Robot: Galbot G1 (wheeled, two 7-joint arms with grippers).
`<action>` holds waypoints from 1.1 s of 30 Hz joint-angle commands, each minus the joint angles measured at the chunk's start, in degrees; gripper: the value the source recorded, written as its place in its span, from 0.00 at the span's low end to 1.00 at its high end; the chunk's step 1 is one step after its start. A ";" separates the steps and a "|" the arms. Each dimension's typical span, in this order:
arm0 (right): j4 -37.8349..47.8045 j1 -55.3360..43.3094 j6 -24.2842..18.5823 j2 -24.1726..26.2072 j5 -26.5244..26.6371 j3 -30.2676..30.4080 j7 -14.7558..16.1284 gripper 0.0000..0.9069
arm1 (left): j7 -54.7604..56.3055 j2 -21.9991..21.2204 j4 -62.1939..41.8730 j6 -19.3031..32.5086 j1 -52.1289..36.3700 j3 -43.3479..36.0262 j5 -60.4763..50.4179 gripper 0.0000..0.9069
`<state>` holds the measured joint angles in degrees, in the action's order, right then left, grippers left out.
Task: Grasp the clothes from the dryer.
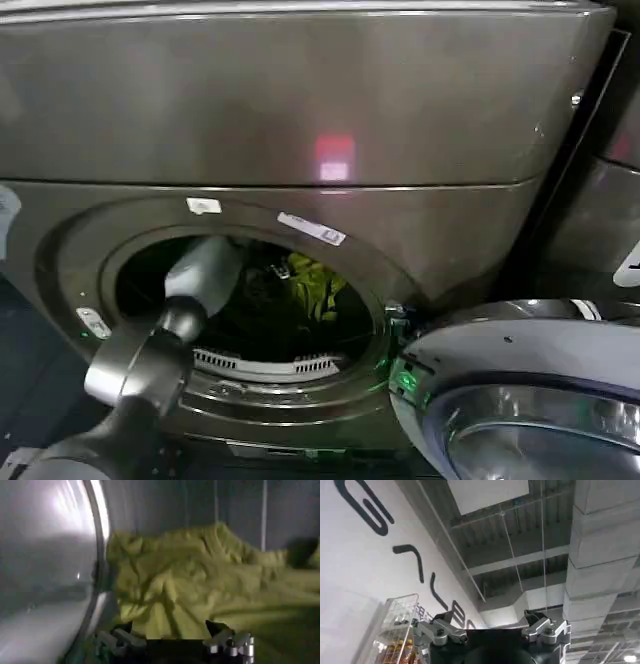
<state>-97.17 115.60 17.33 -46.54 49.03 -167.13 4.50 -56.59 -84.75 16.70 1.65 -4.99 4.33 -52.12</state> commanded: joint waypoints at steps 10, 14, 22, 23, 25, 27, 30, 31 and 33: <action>-0.29 -0.06 -0.11 -0.63 0.07 -0.01 0.04 1.00 | -2.97 -0.30 -4.34 0.42 -0.11 -3.80 -5.12 0.33; -0.19 -0.12 -0.15 -0.65 0.06 -0.01 0.04 1.00 | -3.22 -0.62 -4.61 0.33 -0.62 -4.67 -4.35 0.00; -0.15 -0.19 -0.16 -0.85 0.05 0.01 -0.02 1.00 | -4.99 -0.55 -4.29 0.88 -0.61 -4.72 -3.17 0.00; -0.20 -0.22 -0.16 -0.89 0.05 0.02 -0.04 1.00 | -5.38 -0.51 -4.14 1.00 -0.50 -4.66 -3.04 0.00; -0.17 -0.36 -0.13 -0.87 0.01 0.08 -0.06 1.00 | -5.12 -0.43 -3.39 0.84 -0.18 -4.26 -0.64 0.00; -0.21 -0.55 -0.13 -0.85 -0.04 0.26 -0.07 1.00 | -2.60 -0.83 -2.54 0.05 0.03 0.46 1.61 0.00; -0.45 -1.09 -0.14 -0.90 -0.09 0.78 -0.09 1.00 | 3.20 -1.27 1.22 -2.63 1.78 5.23 10.13 0.00; -0.42 -1.23 -0.14 -0.96 -0.12 0.94 -0.08 1.00 | 6.34 -1.63 2.14 -3.20 2.32 7.88 14.67 0.00; -0.34 -1.31 -0.20 -1.00 -0.17 1.08 -0.07 1.00 | 10.21 -2.37 3.47 -3.88 3.17 12.26 18.51 0.00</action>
<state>-97.54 114.56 17.18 -47.47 48.95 -166.30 4.44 -57.55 -86.07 15.54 0.33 -3.52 4.95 -48.43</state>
